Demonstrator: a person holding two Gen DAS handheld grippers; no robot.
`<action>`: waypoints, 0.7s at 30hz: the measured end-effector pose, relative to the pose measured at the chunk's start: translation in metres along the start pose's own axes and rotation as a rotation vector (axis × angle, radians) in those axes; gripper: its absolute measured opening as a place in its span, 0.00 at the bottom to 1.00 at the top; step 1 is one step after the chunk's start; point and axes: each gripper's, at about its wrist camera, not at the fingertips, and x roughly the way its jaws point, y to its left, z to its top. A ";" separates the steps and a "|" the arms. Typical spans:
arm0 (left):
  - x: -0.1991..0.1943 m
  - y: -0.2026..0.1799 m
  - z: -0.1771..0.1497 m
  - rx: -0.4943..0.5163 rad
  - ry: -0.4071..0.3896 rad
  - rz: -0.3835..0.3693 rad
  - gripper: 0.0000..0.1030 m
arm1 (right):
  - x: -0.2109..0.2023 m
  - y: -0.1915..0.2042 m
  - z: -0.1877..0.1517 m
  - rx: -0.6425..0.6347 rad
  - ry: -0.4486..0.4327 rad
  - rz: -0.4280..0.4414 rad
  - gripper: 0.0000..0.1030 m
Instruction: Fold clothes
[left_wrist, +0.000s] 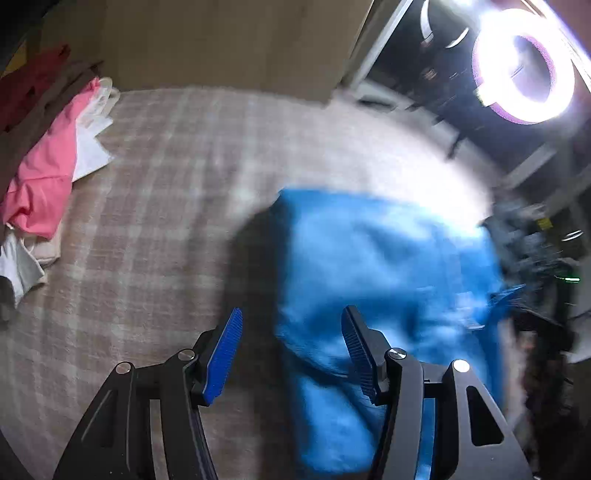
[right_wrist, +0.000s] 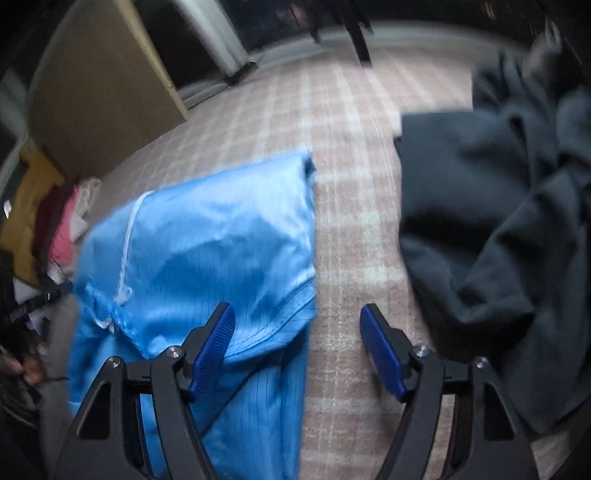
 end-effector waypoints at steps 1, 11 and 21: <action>0.020 -0.003 -0.001 0.003 0.034 -0.001 0.51 | 0.001 0.010 -0.003 -0.052 -0.001 -0.029 0.69; 0.122 -0.053 -0.015 0.181 0.051 0.046 0.26 | 0.003 0.033 -0.016 -0.227 -0.015 0.071 0.17; 0.183 -0.053 -0.009 0.050 -0.061 -0.058 0.05 | -0.023 0.016 0.001 -0.036 -0.096 0.264 0.05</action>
